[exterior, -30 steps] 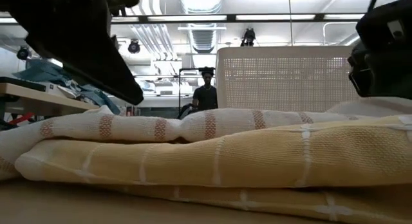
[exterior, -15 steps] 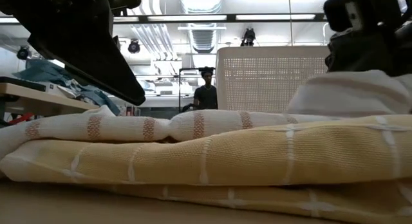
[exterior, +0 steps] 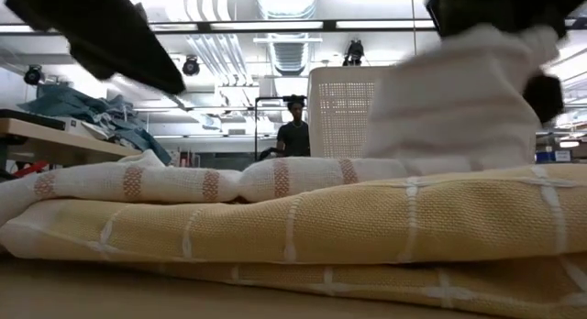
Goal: Fold towel
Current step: Fold the white kitchen towel
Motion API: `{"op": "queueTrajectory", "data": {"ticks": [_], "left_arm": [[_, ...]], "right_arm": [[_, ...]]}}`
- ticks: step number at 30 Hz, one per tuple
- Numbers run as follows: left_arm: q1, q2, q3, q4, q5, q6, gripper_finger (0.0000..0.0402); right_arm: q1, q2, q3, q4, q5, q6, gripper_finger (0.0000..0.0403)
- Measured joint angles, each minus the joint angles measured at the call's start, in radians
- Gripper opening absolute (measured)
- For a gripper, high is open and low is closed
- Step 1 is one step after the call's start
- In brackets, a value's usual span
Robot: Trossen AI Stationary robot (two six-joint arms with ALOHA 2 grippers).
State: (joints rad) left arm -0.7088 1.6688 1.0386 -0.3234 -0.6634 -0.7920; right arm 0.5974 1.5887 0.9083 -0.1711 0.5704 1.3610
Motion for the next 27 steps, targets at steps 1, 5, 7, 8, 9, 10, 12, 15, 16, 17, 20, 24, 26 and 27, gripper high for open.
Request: {"op": "queueTrajectory", "data": {"ticks": [1,5,7,8,9,10,12,15,16,17,20,24,26,27], "left_arm": [[-0.014,-0.015,0.004,-0.014,-0.027,-0.001,0.0076],[-0.073,-0.094,0.025,-0.092,-0.126,-0.013,0.0076],[-0.107,-0.132,0.032,-0.103,-0.168,-0.015,0.0076],[-0.127,-0.153,0.032,-0.109,-0.184,-0.014,0.0076],[-0.143,-0.17,0.032,-0.109,-0.195,-0.012,0.0076],[-0.159,-0.184,0.032,-0.103,-0.21,-0.012,0.0076],[-0.198,-0.211,0.031,-0.107,-0.256,-0.013,0.0076],[-0.25,-0.231,0.031,-0.108,-0.353,-0.003,0.0076],[-0.266,-0.234,0.032,-0.112,-0.389,-0.002,0.0076],[-0.281,-0.235,0.031,-0.114,-0.425,0.0,0.0076],[-0.323,-0.24,0.031,-0.112,-0.54,0.012,0.0076],[-0.361,-0.242,0.031,-0.112,-0.593,0.04,0.0076],[-0.374,-0.241,0.031,-0.112,-0.606,0.048,0.0076],[-0.377,-0.241,0.031,-0.112,-0.61,0.048,0.0076]], "right_arm": [[-0.001,0.003,0.041,-0.042,0.005,-0.023,0.0003],[-0.023,0.017,0.179,-0.099,0.014,-0.135,0.0002],[-0.039,0.017,0.228,-0.11,0.016,-0.18,0.0002],[-0.048,0.017,0.248,-0.108,0.016,-0.198,0.0002],[-0.058,0.023,0.265,-0.108,0.017,-0.212,0.0001],[-0.065,0.03,0.285,-0.114,0.017,-0.232,0.0001],[-0.086,0.055,0.33,-0.121,-0.001,-0.266,0.0001],[-0.116,0.117,0.407,-0.119,-0.049,-0.315,0.0001],[-0.129,0.147,0.439,-0.125,-0.07,-0.335,0.0001],[-0.141,0.177,0.472,-0.125,-0.095,-0.354,0.0001],[-0.171,0.276,0.584,-0.164,-0.143,-0.407,0.0001],[-0.195,0.398,0.756,-0.273,-0.173,-0.452,0.0],[-0.205,0.459,0.838,-0.321,-0.187,-0.473,0.0],[-0.208,0.49,0.88,-0.34,-0.192,-0.488,0.0]]}}
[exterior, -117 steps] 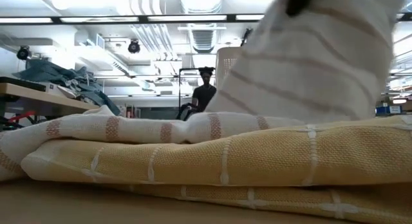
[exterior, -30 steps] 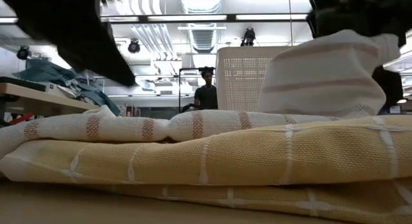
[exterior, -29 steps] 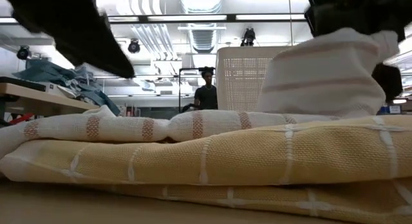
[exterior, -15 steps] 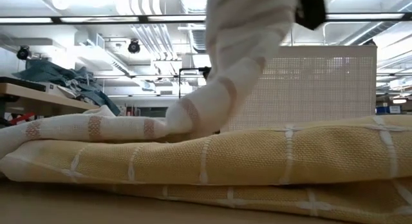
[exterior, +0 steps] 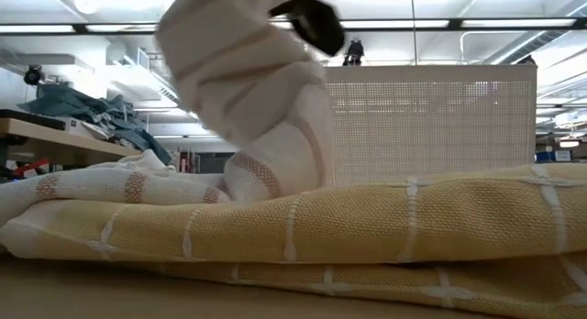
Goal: Fold towel
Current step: Fold the white kitchen towel
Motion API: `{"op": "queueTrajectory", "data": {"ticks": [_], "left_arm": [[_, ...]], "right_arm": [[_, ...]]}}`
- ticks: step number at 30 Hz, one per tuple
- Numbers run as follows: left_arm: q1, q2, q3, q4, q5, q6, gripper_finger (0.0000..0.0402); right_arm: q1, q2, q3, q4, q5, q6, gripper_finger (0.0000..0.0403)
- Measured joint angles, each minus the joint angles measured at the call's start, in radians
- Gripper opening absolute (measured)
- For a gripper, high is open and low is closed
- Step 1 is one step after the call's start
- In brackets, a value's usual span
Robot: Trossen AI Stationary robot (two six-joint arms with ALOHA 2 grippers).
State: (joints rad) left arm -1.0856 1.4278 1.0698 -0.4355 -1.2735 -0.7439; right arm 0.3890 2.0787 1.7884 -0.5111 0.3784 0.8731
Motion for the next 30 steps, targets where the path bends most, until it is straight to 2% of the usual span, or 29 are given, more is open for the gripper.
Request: {"op": "queueTrajectory", "data": {"ticks": [10,13,16,23,30], "left_arm": [[-0.002,0.004,0.0,0.004,-0.005,-0.005,0.0076],[-0.02,0.004,0.0,0.008,-0.051,0.01,0.0076],[-0.052,0.004,0.0,0.029,-0.114,0.043,0.0076],[-0.135,0.004,0.0,0.066,-0.226,0.088,0.0076],[-0.146,0.007,0.0,0.068,-0.249,0.086,0.0076]], "right_arm": [[-0.032,0.281,0.439,-0.191,-0.048,-0.106,0.0],[-0.044,0.353,0.557,-0.219,-0.048,-0.127,0.0],[-0.053,0.37,0.554,-0.147,-0.08,-0.131,0.0],[-0.064,0.386,0.549,-0.14,-0.091,-0.114,0.0],[-0.063,0.385,0.548,-0.073,-0.1,-0.124,0.0002]]}}
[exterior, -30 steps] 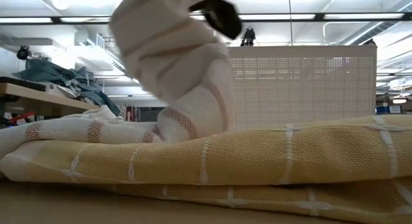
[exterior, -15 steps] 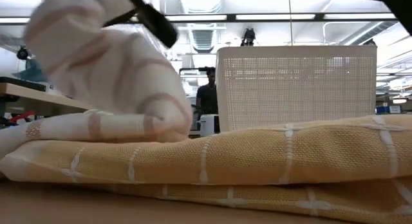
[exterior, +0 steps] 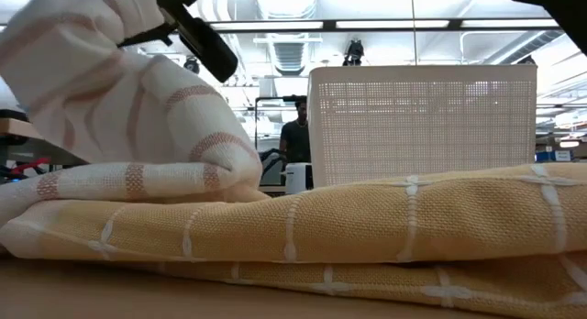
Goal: Fold towel
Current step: Fold the white kitchen towel
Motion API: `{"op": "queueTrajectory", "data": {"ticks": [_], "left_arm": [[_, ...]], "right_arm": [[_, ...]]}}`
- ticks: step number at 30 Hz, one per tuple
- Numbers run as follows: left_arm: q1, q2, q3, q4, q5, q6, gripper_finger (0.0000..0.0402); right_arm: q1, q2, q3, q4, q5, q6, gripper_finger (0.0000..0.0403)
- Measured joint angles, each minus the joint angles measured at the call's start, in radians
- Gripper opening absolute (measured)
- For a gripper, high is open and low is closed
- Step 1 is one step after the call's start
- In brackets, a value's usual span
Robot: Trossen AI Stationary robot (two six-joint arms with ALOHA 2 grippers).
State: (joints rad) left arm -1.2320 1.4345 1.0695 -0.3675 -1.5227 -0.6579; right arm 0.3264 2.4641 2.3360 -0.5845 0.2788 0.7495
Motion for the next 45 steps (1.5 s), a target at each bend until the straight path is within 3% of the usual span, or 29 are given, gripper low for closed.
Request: {"op": "queueTrajectory", "data": {"ticks": [5,16,20,25,29,36,39,42,45], "left_arm": [[0.002,0.0,0.0,0.0,0.0,-0.001,0.0076],[0.002,0.001,-0.005,0.0,-0.004,-0.008,0.0076],[0.002,0.001,-0.007,0.0,-0.004,-0.01,0.0076],[0.002,0.001,-0.025,0.0,0.041,-0.052,0.0076],[0.033,0.001,-0.094,0.001,0.178,-0.176,0.0076],[0.162,0.005,-0.271,0.01,0.524,-0.493,0.0076],[0.208,0.026,-0.323,0.053,0.653,-0.56,0.0076],[0.24,0.053,-0.335,0.099,0.782,-0.572,0.0076],[0.254,0.089,-0.331,0.101,0.897,-0.573,0.0076]], "right_arm": [[0.0,0.01,0.0,0.015,-0.025,-0.003,0.0041],[-0.01,0.011,-0.002,0.014,-0.072,0.016,0.0193],[-0.01,0.011,-0.002,-0.014,-0.129,0.002,0.0221],[0.009,-0.003,0.008,-0.166,-0.128,-0.009,0.023],[0.052,-0.028,0.011,-0.294,-0.089,-0.009,0.0224],[0.135,-0.005,0.008,-0.359,0.132,0.005,0.0198],[0.145,0.023,-0.001,-0.354,0.216,0.01,0.0179],[0.145,0.046,-0.021,-0.353,0.237,0.018,0.0156],[0.143,0.066,-0.051,-0.354,0.175,0.047,0.0129]]}}
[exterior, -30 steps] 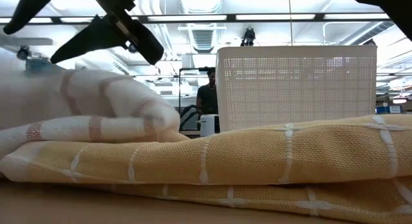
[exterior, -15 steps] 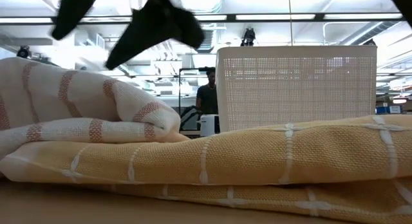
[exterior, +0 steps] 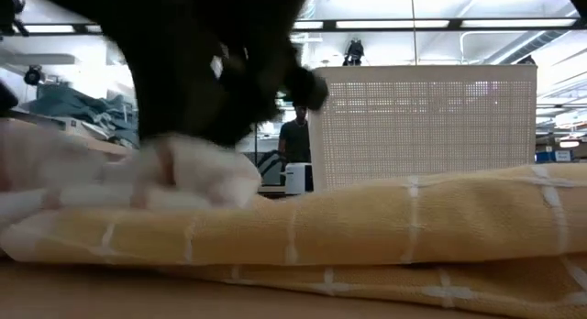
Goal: Fold towel
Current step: Fold the white kitchen towel
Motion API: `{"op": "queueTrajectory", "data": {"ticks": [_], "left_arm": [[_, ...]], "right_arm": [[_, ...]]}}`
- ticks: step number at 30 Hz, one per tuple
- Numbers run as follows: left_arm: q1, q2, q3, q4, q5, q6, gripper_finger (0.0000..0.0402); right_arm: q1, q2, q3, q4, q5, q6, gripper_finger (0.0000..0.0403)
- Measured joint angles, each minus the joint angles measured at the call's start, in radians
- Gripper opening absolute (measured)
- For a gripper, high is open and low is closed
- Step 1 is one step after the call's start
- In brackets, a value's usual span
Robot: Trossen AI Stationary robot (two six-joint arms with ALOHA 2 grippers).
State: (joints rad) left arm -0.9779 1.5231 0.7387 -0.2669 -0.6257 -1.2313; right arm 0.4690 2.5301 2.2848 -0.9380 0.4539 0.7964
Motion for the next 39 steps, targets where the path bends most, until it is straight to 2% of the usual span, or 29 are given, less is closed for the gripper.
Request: {"op": "queueTrajectory", "data": {"ticks": [4,12,19,23,28,30,33,39], "left_arm": [[0.001,0.038,0.021,-0.025,0.073,-0.037,0.0076],[0.004,0.075,0.09,-0.151,0.142,-0.057,0.0076],[0.008,0.083,0.179,-0.127,-0.01,0.125,0.0076],[0.017,0.085,0.218,-0.103,-0.133,0.219,0.0076],[0.054,0.126,0.201,0.01,-0.153,0.311,0.0076],[0.074,0.153,0.197,0.057,-0.126,0.348,0.0076],[0.11,0.18,0.2,0.106,-0.015,0.397,0.0076],[0.163,0.232,0.221,0.113,0.142,0.407,0.0076]], "right_arm": [[0.006,0.003,-0.04,0.004,-0.056,0.019,0.009],[0.039,-0.005,-0.04,-0.059,-0.065,0.022,0.0028],[0.075,-0.016,-0.03,-0.356,-0.042,0.083,0.0009],[0.101,-0.041,-0.032,-0.358,0.023,0.173,0.0008],[0.143,-0.09,-0.031,-0.358,0.151,0.227,0.0008],[0.156,-0.103,-0.033,-0.355,0.168,0.233,0.0008],[0.17,-0.112,-0.039,-0.328,0.175,0.232,0.0005],[0.186,-0.115,-0.052,-0.368,0.203,0.275,0.0002]]}}
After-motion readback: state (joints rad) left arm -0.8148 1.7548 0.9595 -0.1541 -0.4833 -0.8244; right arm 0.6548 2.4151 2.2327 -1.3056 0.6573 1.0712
